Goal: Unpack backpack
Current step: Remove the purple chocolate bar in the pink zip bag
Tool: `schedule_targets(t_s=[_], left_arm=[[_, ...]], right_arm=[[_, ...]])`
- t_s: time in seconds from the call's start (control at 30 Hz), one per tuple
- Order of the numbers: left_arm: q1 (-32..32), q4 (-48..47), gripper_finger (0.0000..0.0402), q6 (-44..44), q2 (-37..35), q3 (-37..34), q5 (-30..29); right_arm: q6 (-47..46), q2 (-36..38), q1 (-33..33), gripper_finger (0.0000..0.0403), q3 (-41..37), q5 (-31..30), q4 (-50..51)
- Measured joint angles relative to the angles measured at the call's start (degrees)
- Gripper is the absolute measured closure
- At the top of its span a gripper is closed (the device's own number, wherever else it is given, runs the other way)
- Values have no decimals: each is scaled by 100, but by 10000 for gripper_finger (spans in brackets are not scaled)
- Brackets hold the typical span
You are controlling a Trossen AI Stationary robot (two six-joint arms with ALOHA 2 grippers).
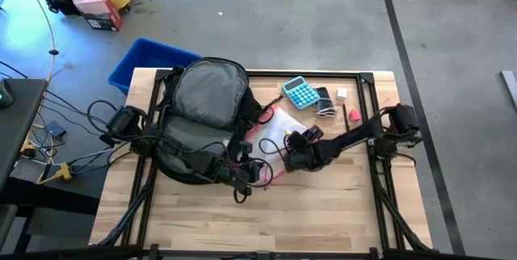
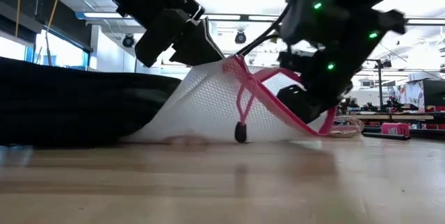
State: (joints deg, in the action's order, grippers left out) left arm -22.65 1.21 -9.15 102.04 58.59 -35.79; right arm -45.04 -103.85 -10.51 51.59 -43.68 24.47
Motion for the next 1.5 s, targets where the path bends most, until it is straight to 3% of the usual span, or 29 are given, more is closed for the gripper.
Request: schedule_targets(t_s=[0.3,0.47,0.67,0.73,0.8,1.07,1.27,1.43,1.5], left_arm=[[-59,-7,401,-12,0,0,123],[-106,-39,401,-16,0,0,91],[-107,-130,401,-34,0,0,-132],[-94,-246,401,-11,0,0,-319],[-67,-415,401,62,0,0,-453],[300,-1188,401,999,0,-4,-488],[434,-1303,401,1212,0,-4,-369],[425,-1299,401,1212,0,-4,-343],[425,-1300,401,1226,0,-4,-339]], right_arm=[[1323,-39,1038,162,0,683,-1238],[1472,-386,1458,227,18,1185,-1621],[1488,-497,1377,333,42,1329,-1516],[1454,-373,1274,376,35,1408,-1329],[1424,-167,1137,393,13,1552,-1070],[472,954,471,403,2,2046,627],[-65,1685,-214,403,7,3288,1588],[-1567,2224,-790,403,7,3989,3161],[-2392,2409,-976,403,7,3923,3975]])
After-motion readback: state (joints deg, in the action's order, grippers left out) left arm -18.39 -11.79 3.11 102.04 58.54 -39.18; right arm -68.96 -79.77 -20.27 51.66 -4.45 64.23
